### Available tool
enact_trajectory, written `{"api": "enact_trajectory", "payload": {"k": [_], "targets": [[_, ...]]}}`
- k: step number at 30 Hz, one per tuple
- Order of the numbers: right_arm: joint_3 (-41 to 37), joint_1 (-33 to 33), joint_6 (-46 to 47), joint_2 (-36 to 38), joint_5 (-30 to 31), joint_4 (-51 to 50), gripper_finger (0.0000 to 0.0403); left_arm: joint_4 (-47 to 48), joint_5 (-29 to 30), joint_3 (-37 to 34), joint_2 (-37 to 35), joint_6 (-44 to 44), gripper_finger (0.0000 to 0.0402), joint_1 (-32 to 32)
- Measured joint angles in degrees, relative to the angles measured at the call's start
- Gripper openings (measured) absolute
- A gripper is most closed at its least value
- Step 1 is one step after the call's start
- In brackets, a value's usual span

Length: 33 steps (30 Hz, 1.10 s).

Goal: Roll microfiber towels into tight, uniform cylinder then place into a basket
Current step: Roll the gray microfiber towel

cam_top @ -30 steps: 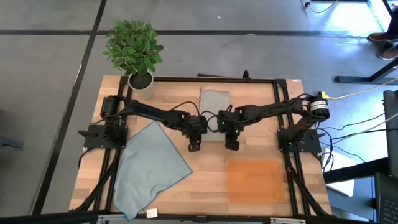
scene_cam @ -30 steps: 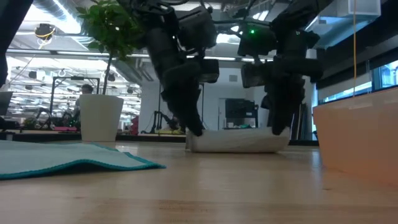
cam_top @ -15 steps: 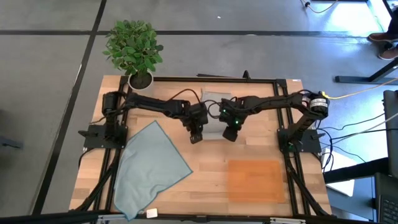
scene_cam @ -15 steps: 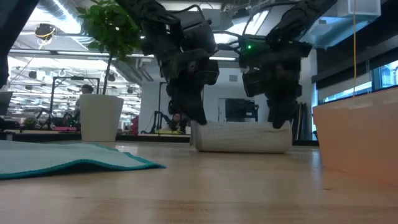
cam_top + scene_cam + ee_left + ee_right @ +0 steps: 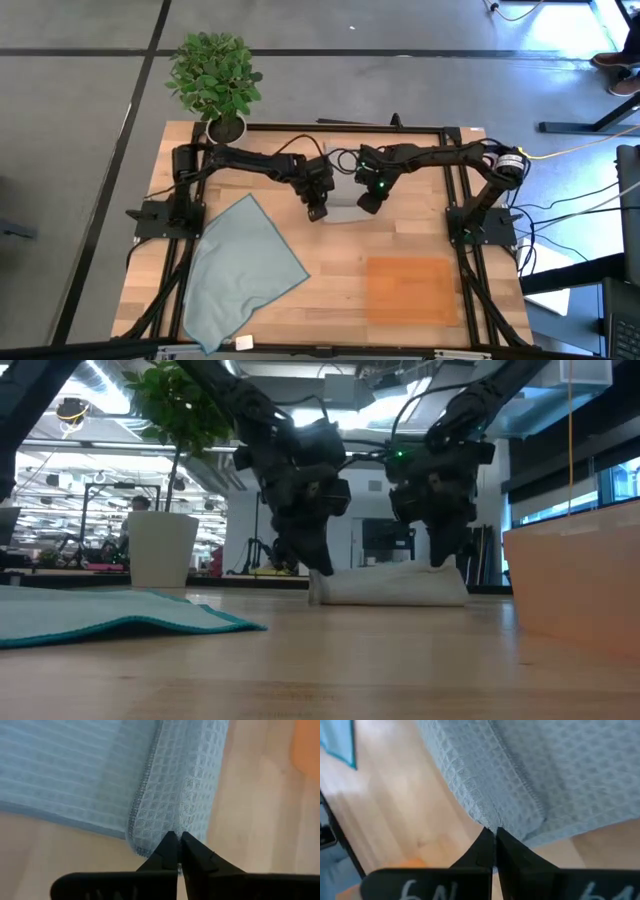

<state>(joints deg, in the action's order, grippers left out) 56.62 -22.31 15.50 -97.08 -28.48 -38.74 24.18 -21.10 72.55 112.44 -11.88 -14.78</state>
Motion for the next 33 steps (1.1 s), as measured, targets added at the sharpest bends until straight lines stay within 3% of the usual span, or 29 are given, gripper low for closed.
{"api": "enact_trajectory", "payload": {"k": [23, 29, 33], "targets": [[-0.02, -2.90, 0.82, -2.25, 11.80, 2.00, 0.0010, -4.62, 10.47, -0.15, 0.11, 2.36, 0.0000, -0.64], [-0.12, -2.94, 0.70, -2.25, 7.95, 2.72, 0.0016, -4.51, 11.37, -0.20, 0.11, 2.45, 0.0000, -0.63], [-0.15, -2.94, 0.73, -2.25, 8.88, 3.59, 0.0039, -4.58, 13.48, -0.24, 0.11, 2.43, 0.0000, -0.41]]}}
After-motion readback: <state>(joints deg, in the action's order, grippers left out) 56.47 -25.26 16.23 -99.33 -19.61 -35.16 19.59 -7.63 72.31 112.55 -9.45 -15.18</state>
